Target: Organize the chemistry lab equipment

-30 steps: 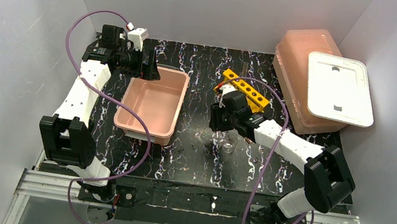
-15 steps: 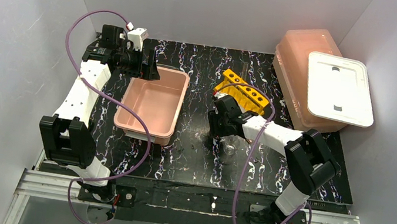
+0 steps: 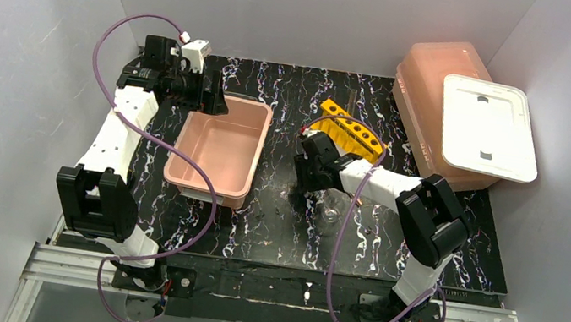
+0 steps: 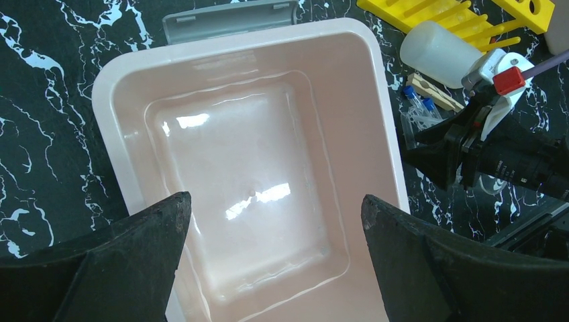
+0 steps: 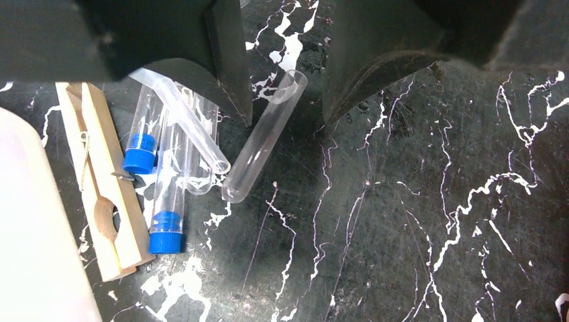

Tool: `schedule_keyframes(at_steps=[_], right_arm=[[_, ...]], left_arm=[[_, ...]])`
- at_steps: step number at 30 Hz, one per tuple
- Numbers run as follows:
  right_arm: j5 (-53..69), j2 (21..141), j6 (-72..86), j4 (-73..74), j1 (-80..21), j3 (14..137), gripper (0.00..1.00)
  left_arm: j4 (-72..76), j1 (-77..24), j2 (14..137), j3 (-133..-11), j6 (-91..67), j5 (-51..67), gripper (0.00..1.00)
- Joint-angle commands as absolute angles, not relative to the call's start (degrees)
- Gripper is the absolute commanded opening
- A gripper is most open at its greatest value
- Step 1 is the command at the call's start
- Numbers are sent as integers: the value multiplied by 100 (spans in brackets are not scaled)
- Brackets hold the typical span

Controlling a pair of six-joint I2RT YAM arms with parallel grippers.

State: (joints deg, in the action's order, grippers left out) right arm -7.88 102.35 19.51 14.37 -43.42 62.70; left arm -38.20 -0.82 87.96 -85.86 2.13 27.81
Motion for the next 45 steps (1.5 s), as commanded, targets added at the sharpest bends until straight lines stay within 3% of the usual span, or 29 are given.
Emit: schedule_keyframes(at_steps=[1,7,15,26,35,40,45], right_arm=[[-953,10336,1943,1372,-4373,6479,50],[-953,10361,1926,1425,-4377,6556,47],[-900,10482,1798,1493,-4377,6763,27],[-291,9766,1738,1090,-4429,6714,17],[117,8446,2213,-311,-4428,6707,9],[265,8041,2732,-1292,-4498,6793,6],[387,7983,3144,-2253,-4680,6958,5]], left_arm=[[-3843,-35,8527,-8612,285,2756,98],[-3840,-35,8518,-8594,272,2810,98],[-3841,-35,8504,-8596,263,2823,98],[-3822,-31,8404,-8685,99,3070,98],[-3364,-35,8069,-8637,-720,4548,98],[-1485,-35,7039,-7464,-1199,5430,98],[-817,-138,6666,-7379,-1344,6144,98]])
